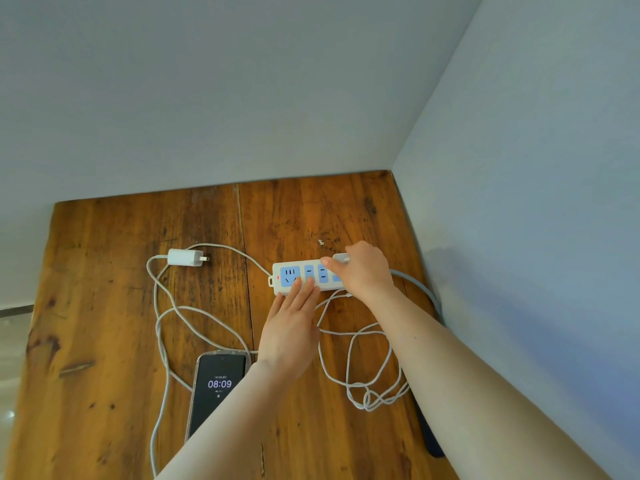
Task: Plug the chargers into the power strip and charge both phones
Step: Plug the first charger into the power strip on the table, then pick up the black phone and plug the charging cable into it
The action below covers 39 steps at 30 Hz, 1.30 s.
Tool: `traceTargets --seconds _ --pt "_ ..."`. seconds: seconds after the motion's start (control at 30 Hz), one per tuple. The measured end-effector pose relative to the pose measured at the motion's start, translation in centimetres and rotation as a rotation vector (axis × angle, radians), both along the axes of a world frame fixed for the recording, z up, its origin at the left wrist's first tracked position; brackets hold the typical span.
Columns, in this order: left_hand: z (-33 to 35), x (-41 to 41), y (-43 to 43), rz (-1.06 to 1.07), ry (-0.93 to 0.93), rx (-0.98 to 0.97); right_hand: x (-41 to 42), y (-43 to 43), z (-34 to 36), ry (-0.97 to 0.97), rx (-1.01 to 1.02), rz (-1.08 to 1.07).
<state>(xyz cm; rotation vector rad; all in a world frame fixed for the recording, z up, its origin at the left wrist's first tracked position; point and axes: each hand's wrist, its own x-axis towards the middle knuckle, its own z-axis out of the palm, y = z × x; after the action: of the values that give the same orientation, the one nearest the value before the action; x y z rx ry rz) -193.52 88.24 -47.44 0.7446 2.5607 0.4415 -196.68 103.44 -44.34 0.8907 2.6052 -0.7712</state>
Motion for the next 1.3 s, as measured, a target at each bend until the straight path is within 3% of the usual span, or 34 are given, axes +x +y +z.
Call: traceTargets --seconds 0.13,0.27,0.4,0.5,0.6,0.67,0.8,0.87,0.97,1.1,1.17,1.3 --pt "-1.4 3.3 -2.0 0.231 0.024 0.152 1.7 0.4 -0.3 0.060 -0.108 0.024" --pt "-1.9 4.8 -2.3 0.437 -0.052 0.149 5.6 0.5 0.4 0.383 0.019 -0.076" --pt "-1.1 3.7 -0.4 0.465 -0.064 0.110 9.8 -0.8 0.6 0.567 0.183 -0.049" --pt "-0.6 2.4 0.9 0.444 -0.085 0.038 12.1 -1.7 0.5 0.612 0.114 -0.088" --pt "-0.5 2.0 1.4 0.491 -0.155 0.026 13.0 -1.4 0.4 0.497 -0.135 -0.448" --pt "-0.5 2.3 1.4 0.482 -0.215 0.091 13.3 -0.6 -0.5 0.333 -0.232 -0.545" --pt "-0.6 3.4 1.8 0.457 -0.358 0.232 13.7 -0.3 -2.4 0.081 -0.229 -0.257" --pt "-0.9 4.0 2.1 0.423 -0.396 0.237 14.0 -0.5 -3.1 -0.007 -0.118 -0.099" --pt "-1.2 4.5 2.1 0.428 -0.484 0.269 14.6 -0.7 -3.6 -0.036 0.113 0.064" --pt "-1.3 5.2 1.2 0.313 -0.555 0.246 16.2 -0.4 -3.9 -0.072 0.194 0.243" --pt "-1.3 5.9 0.8 0.281 -0.550 0.235 17.0 0.0 -3.6 -0.011 0.084 0.157" --pt "0.1 8.4 0.7 0.359 -0.358 0.272 18.3 1.0 -1.4 0.189 -0.134 -0.312"
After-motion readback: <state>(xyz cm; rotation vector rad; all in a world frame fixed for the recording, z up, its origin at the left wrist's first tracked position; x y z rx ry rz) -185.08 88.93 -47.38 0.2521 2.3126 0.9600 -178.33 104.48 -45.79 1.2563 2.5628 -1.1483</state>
